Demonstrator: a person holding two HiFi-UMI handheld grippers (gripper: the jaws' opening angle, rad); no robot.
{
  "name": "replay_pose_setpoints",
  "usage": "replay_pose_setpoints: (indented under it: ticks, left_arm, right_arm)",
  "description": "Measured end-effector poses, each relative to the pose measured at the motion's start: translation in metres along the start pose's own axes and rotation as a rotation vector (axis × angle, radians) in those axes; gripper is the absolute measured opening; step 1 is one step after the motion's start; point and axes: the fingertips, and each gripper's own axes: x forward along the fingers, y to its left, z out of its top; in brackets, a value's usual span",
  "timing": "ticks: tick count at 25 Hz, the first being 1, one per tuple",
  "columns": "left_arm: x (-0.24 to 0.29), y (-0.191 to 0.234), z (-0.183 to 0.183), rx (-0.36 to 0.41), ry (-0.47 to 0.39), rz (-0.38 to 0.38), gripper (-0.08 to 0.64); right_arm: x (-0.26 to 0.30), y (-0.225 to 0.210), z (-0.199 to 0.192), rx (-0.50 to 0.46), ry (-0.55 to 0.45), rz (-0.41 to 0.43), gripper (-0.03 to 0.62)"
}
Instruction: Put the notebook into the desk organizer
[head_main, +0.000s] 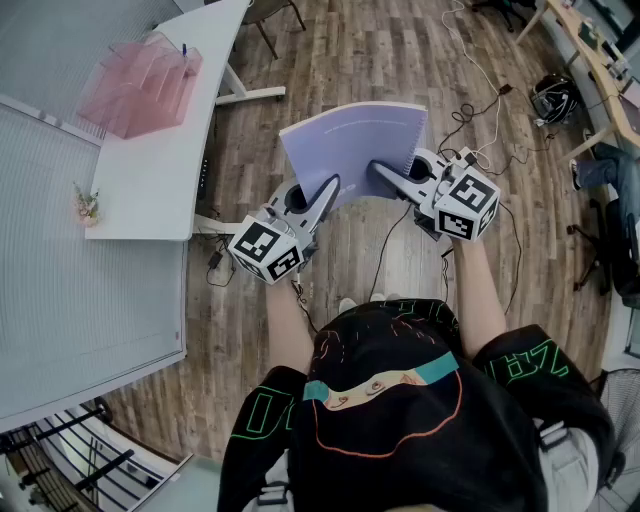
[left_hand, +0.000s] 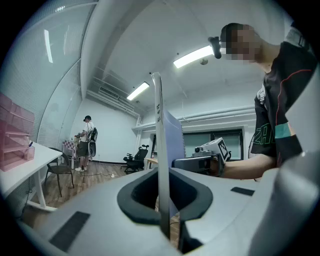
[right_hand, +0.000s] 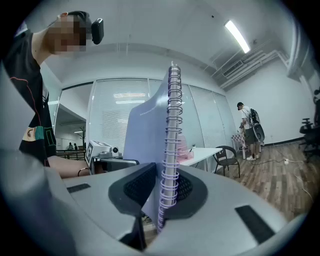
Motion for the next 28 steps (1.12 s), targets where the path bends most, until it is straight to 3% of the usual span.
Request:
replay_pose_setpoints:
  ticks: [8,15,28]
  left_arm:
    - [0.003,-0.003,0.005,0.005,-0.012,0.015,0.023]
    - [0.016,-0.008,0.010,-0.015,-0.016,-0.015,0.023]
    - [0.027,-0.011,0.021,0.011,-0.021,-0.004,0.023]
  right_arm:
    - [-0.003,0.000,0.006,-0.007,-0.013,-0.008,0.044]
    - [-0.013,-0.009,0.013,-0.047,-0.015,-0.024,0.044]
    - [-0.020,-0.018,0.023,-0.027,-0.074,-0.028,0.046]
